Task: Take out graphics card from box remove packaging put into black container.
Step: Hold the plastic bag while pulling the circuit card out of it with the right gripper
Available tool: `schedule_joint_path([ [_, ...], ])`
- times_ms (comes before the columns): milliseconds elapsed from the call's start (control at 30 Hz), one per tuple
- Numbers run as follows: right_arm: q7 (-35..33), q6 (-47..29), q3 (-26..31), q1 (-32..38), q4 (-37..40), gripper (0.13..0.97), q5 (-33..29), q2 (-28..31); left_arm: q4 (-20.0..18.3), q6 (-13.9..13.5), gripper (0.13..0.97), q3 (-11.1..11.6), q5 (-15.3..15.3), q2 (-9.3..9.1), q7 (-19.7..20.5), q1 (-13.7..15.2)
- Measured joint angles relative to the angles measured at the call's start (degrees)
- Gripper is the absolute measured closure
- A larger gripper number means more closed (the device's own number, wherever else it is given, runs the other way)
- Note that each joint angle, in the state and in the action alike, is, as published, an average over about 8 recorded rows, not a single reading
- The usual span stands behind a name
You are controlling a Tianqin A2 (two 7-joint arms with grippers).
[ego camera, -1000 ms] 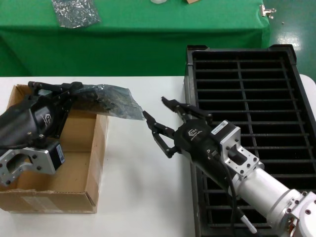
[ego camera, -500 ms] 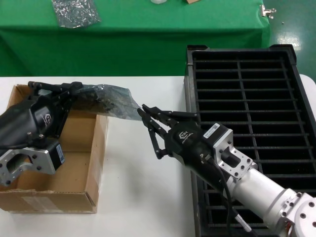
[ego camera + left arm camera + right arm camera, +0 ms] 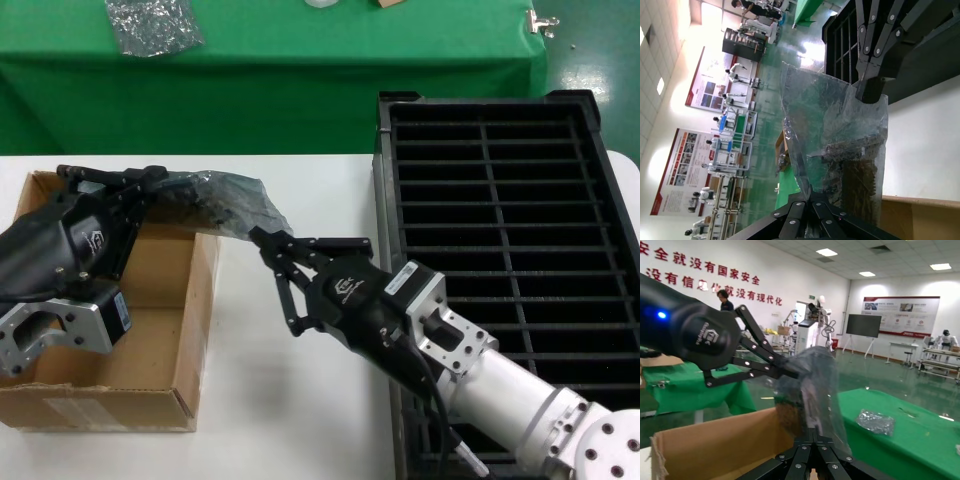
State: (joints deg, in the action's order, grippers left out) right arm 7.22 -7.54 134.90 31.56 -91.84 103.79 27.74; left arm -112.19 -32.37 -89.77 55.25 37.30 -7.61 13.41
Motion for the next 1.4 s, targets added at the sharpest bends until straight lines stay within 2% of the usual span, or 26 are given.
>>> schedule_joint_path([
  [767, 4.3, -6.7, -9.5, -3.1, 0.4, 0.96, -10.1, -2.1, 0.0, 0.0, 0.958, 0.0, 0.0, 0.0, 0.0, 0.0],
  [1400, 2.9, -11.6, -13.6, -4.2, 1.5, 0.961, -12.8, -6.9, 0.0, 0.0, 0.958, 0.0, 0.0, 0.0, 0.0, 0.0],
])
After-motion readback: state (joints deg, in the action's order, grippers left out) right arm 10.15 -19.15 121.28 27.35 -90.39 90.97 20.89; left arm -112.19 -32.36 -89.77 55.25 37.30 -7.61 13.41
